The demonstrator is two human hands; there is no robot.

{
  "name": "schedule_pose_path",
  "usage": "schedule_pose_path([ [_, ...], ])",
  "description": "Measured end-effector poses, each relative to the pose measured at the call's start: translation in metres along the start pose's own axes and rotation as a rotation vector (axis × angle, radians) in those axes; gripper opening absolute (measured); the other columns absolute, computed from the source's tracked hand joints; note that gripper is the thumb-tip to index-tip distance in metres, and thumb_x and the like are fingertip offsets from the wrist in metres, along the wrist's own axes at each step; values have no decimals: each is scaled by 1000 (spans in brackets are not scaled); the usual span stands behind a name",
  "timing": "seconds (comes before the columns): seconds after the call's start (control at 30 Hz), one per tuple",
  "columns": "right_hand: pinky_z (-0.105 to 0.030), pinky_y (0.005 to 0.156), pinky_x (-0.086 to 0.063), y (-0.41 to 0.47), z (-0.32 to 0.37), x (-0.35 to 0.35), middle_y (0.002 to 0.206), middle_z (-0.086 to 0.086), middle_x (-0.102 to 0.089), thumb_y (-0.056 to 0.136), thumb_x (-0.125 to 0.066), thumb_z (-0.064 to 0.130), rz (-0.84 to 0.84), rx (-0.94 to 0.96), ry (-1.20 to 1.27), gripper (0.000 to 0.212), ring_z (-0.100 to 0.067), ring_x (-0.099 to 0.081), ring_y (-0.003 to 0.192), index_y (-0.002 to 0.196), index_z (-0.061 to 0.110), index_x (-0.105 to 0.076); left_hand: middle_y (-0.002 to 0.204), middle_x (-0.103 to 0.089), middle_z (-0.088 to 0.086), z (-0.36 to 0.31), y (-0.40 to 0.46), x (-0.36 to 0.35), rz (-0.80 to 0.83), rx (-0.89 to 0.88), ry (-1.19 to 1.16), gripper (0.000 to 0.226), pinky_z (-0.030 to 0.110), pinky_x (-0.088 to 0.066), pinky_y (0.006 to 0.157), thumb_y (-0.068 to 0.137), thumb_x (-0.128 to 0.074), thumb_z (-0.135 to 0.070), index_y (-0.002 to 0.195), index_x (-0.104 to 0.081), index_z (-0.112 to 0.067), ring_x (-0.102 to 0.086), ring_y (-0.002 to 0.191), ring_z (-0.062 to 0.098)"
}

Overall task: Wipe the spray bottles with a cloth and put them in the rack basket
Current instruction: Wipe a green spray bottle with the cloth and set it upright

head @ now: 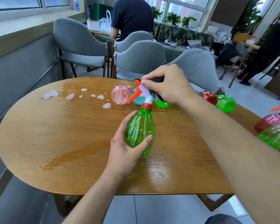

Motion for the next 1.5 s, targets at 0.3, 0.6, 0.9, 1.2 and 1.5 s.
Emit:
schedule_pose_path([
  [0.3,-43,88,-54,-20,-29,-9,91,7,-71,87,-85,32,85,33,-197,15,-18,-68,91,100,25,-85,127,-69,-25,1,1,16,-84,50,-67,72,48,-59,105,77,-86,-33,142,-58,-42,-70,117,5],
  [0.6,-21,80,-52,-62,-40,-16,89,12,-72,85,-85,28,-114,48,-13,6,-5,-68,84,90,27,-82,126,-74,-11,2,5,9,-116,129,-180,70,65,-60,95,77,-86,-34,141,-60,-43,-74,115,21],
  [0.9,-13,42,-40,-74,-55,-61,72,1,-71,98,-72,12,-289,-602,1000,5,-1,-59,48,102,12,-75,129,-74,-9,-2,0,0,-67,59,-148,72,53,-58,106,80,-84,-24,146,-56,-34,-72,119,14],
  [1.2,-14,31,-18,-68,-44,-62,54,5,-56,105,-58,20,-71,-680,1306,20,-5,-33,36,88,12,-64,127,-74,-10,-1,3,7,-117,61,-158,73,56,-58,104,79,-85,-25,146,-57,-33,-73,117,14],
  [1.5,-14,31,-19,-74,-42,-65,63,4,-57,103,-62,18,-36,-703,1247,14,-4,-34,39,92,14,-69,130,-73,-12,-6,0,3,-80,21,-120,74,53,-59,104,81,-85,-25,147,-55,-34,-72,119,12],
])
Point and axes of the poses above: each hand's wrist, its own y-axis towards the middle knuckle, its own x-axis out of the back of the hand, z = x × y, the point moved 5 cm from there along y, towards the middle knuckle
